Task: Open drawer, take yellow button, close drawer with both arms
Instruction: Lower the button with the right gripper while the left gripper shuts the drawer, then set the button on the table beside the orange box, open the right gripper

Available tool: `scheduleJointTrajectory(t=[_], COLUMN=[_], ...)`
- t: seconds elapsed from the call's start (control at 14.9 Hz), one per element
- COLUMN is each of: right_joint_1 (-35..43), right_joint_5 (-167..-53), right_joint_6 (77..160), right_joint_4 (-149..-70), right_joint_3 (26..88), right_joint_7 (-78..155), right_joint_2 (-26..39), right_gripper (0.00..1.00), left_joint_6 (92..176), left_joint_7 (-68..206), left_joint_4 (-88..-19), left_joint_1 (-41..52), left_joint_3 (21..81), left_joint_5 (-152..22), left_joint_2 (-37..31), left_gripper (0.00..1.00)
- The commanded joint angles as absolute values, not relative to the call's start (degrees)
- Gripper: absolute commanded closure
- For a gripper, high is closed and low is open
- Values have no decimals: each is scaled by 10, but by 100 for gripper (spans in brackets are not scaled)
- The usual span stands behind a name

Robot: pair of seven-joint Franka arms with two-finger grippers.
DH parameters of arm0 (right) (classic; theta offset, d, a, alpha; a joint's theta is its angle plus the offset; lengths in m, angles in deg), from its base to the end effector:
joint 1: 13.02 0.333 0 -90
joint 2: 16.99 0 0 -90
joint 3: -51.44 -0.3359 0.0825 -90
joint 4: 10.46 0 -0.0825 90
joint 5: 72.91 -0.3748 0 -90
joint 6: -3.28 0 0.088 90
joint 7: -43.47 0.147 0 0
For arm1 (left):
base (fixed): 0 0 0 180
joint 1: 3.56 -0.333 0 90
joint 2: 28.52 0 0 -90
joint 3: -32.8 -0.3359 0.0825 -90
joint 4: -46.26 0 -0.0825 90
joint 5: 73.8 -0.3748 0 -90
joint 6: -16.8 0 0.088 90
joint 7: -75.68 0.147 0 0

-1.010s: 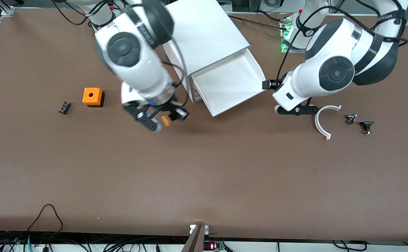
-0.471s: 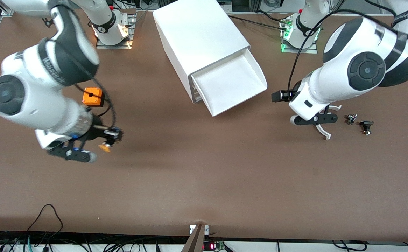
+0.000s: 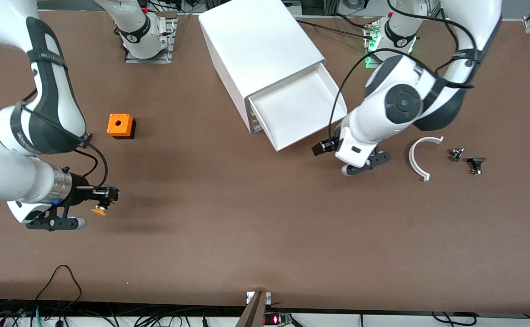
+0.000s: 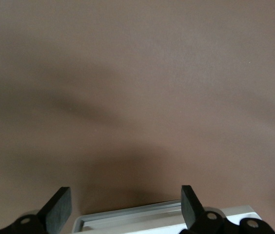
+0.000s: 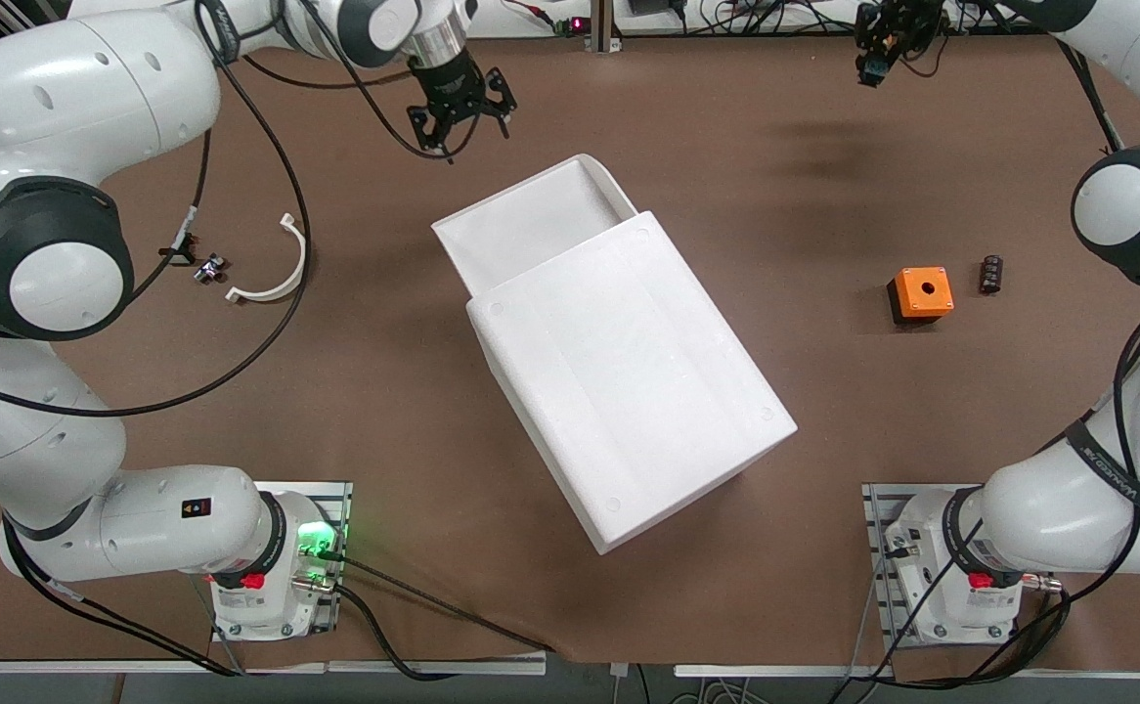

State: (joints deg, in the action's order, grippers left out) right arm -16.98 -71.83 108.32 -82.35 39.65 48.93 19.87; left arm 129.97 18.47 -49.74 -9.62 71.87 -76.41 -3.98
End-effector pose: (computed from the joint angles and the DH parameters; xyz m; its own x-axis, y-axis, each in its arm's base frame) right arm 0.7242 0.0638 0.3644 0.9979 0.0129 -0.0633 0.0066 -0.9950 -0.0992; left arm 0.5661 -0.3111 0.3816 0.8878 0.4119 -0.2056 0.4363 -0.8952 0.0905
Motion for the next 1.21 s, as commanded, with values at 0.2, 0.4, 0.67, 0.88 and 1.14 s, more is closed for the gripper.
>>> scheduleJointTrajectory(t=[0.2,0.4,0.67,0.88,1.14], right_joint_1=[-195,-199,-199,-199,-199], right_joint_5=[-711,-711,-711,-711,-712], right_joint_6=[1258,1341,1367,1369,1365], right_joint_4=[-1005,-1069,-1073,-1071,-1067], right_joint_3=[423,429,434,434,434], right_joint_7=[364,347,347,348,356], right_joint_2=[178,185,217,224,224], right_gripper=[100,100,100,99,1], left_joint_6=[1312,1308,1293,1282,1277], left_joint_7=[-2,-12,-13,-13,-13], left_joint_4=[-536,-547,-559,-561,-575], left_joint_1=[-36,-28,-35,-32,-29], left_joint_3=[723,726,761,782,803], left_joint_5=[-921,-923,-916,-902,-873], left_joint_2=[-48,-48,-51,-49,-49], left_gripper=[2,2,2,2,1])
